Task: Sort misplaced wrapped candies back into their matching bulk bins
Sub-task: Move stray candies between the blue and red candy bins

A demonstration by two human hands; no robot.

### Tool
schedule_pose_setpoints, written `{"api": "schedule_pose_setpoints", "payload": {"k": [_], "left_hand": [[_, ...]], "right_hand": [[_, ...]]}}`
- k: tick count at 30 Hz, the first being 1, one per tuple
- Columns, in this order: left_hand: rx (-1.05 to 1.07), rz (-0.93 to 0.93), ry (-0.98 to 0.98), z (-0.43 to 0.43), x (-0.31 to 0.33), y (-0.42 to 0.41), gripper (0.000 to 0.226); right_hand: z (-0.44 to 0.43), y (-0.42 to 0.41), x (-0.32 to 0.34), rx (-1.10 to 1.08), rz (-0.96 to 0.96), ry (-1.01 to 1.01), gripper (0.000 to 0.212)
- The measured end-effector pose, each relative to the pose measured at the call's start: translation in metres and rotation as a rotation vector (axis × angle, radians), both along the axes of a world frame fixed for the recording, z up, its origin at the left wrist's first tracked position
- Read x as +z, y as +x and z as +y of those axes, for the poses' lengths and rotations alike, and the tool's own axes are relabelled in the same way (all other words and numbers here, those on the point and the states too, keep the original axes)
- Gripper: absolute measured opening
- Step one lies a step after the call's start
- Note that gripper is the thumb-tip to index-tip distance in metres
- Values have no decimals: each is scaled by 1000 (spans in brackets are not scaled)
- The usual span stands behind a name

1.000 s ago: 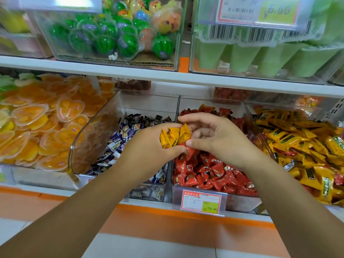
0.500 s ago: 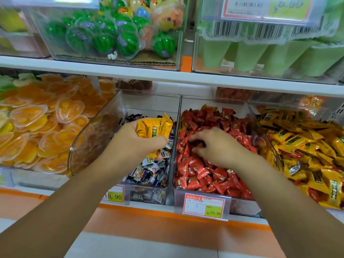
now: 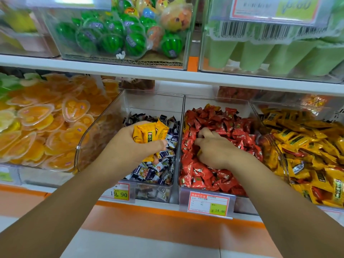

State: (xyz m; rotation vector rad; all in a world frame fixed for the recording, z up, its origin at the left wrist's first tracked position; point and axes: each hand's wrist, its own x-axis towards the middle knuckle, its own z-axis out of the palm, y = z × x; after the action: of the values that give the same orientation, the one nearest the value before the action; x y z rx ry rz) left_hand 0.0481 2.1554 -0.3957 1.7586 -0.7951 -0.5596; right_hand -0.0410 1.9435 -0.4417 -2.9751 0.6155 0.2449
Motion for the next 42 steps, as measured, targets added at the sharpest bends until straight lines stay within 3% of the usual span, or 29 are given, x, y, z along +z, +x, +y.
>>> {"api": "schedule_pose_setpoints", "payload": {"k": [5, 10, 13, 16, 20, 25, 30, 38, 42], "left_hand": [[-28, 12, -7, -1, 0, -2, 12], [-5, 7, 42, -7, -4, -1, 19], [10, 20, 36, -11, -4, -3, 18], [17, 13, 37, -14, -4, -5, 20], [20, -16, 47, -17, -1, -8, 17], [43, -17, 26, -20, 4, -10, 11], [39, -4, -6, -27, 8, -16, 7], [52, -19, -38, -28, 10, -24, 12], [21, 6, -62, -30, 11, -25, 18]], "right_hand": [[-9, -6, 7, 4, -24, 177, 44], [-9, -8, 1, 45, -154, 181, 36], [-3, -6, -4, 73, -138, 166, 45], [0, -1, -8, 51, -167, 115, 36], [-2, -3, -8, 4, -298, 175, 28], [-2, -19, 9, -74, -514, 322, 5], [-2, -41, 37, -169, -655, 467, 11], [-4, -54, 38, -106, -755, 277, 11], [5, -59, 47, -129, -831, 622, 12]]}}
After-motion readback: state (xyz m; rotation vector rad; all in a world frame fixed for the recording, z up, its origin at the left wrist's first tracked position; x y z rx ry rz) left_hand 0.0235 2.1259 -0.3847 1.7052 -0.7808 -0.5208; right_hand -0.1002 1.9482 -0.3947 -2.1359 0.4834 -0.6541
